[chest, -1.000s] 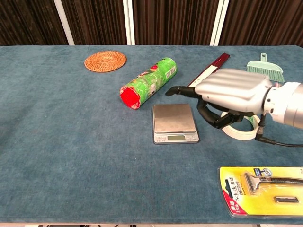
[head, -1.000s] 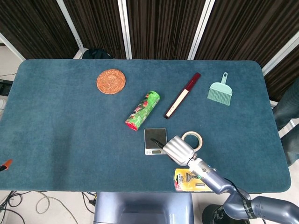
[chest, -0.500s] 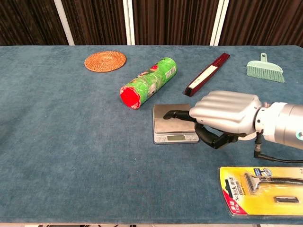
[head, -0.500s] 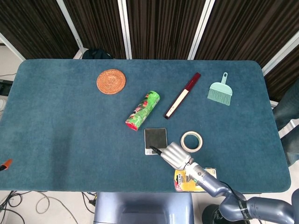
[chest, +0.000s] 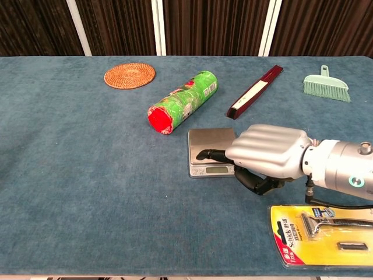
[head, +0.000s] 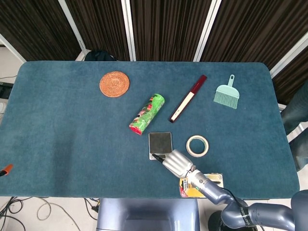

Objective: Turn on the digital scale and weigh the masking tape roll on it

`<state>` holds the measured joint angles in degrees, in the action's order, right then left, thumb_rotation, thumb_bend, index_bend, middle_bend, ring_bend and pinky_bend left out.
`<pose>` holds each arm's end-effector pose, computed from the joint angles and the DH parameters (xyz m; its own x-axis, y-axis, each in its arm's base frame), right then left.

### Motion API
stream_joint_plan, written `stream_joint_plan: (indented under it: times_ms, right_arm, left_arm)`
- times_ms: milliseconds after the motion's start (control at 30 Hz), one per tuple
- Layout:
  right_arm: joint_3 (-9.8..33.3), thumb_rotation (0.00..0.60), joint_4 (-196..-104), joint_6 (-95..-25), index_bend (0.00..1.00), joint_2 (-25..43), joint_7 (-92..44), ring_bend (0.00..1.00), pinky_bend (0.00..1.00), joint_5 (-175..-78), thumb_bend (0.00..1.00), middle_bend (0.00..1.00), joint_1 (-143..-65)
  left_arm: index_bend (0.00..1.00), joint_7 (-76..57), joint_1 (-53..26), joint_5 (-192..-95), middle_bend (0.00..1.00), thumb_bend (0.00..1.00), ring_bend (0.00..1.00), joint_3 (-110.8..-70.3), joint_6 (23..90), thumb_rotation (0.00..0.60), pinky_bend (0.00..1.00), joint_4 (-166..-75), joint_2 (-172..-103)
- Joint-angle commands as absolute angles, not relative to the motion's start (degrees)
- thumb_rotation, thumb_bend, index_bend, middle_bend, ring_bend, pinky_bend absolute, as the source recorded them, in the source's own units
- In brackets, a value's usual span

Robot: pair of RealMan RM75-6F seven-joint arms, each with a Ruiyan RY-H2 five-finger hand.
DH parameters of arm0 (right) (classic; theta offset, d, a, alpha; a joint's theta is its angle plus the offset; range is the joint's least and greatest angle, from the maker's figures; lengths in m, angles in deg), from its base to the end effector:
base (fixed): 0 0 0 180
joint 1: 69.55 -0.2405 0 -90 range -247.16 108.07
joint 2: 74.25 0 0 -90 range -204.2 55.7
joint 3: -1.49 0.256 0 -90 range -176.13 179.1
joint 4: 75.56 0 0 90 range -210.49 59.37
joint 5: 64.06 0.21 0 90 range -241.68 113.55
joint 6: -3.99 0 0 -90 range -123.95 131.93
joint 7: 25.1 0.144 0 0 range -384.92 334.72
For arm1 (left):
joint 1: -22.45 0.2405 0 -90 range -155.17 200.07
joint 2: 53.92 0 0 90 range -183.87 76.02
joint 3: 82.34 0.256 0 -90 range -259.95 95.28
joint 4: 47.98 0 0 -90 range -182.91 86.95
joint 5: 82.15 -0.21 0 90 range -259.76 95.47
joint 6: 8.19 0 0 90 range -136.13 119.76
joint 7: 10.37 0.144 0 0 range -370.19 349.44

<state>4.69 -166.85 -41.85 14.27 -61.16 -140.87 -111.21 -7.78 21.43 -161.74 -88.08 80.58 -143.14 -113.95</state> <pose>-0.1312 -0.2743 -0.0570 0.7655 -0.1872 0.6156 -0.5290 -0.7277 0.4366 -0.3242 0.1681 0.1991 0.4535 -0.0788 0.8877 0.8849 0.1586 -0.4380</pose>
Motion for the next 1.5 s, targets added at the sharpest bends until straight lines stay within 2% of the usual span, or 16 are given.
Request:
stream_joint_plan:
  times_ms: [33,1500]
  right_arm:
    - [4.40,0.600,-166.62,-41.80,0.05,14.75,-61.68,0.80,0.73,-140.40,0.84,0.76,-111.52]
    - [1.85,0.600,-165.12,-42.07,0.05,16.89,-65.24,0.80,0.73,-134.65,0.84,0.76,-114.96]
  left_arm:
    - [0.05,-7.77,21.42,-161.73,0.00,0.04,0.00,-88.08,80.55,0.600,0.00,-143.14,-113.95]
    - [0.05,-8.00,21.41,-161.56,0.00,0.04,0.00,-88.19,80.61,0.600,0.00,-143.03,-113.85]
